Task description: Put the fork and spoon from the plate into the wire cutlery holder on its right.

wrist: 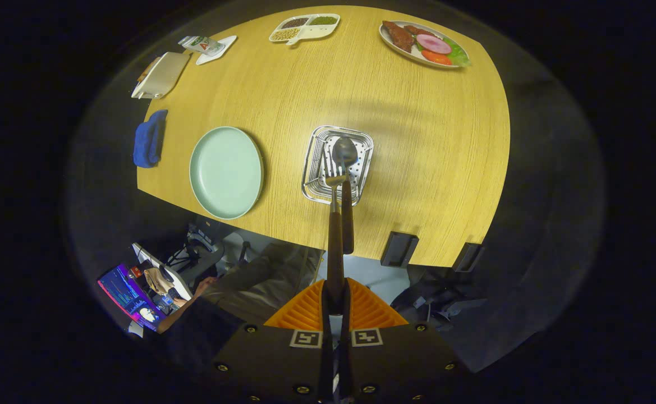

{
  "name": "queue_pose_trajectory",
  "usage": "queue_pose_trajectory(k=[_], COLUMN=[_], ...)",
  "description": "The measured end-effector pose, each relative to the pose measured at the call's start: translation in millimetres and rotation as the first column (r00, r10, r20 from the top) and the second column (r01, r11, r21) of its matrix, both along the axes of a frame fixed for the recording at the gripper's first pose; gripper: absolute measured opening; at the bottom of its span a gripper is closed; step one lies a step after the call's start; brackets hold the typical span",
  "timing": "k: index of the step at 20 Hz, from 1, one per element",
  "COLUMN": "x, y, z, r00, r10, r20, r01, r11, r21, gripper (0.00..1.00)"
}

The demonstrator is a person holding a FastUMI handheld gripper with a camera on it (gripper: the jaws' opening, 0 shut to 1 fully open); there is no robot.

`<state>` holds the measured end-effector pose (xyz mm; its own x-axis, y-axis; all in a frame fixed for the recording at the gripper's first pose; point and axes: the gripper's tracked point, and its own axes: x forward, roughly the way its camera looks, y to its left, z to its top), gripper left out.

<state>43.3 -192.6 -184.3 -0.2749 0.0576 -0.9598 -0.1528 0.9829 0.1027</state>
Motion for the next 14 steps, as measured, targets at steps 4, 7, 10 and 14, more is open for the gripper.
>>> queue_pose_trajectory(k=[4,7,10,14], x=[12,19,25,32], y=[-1,-1,0,-1], z=[-15,-22,-25,-13], r00=[0.998,0.997,0.997,1.0], r10=[0.032,0.046,0.026,0.024], r20=[-0.052,-0.067,-0.069,0.004], r01=[-0.032,-0.047,-0.028,-0.024], r11=[0.999,0.999,0.999,1.0], r21=[-0.013,-0.021,-0.023,0.001], gripper=[0.05,0.04,0.08,0.17])
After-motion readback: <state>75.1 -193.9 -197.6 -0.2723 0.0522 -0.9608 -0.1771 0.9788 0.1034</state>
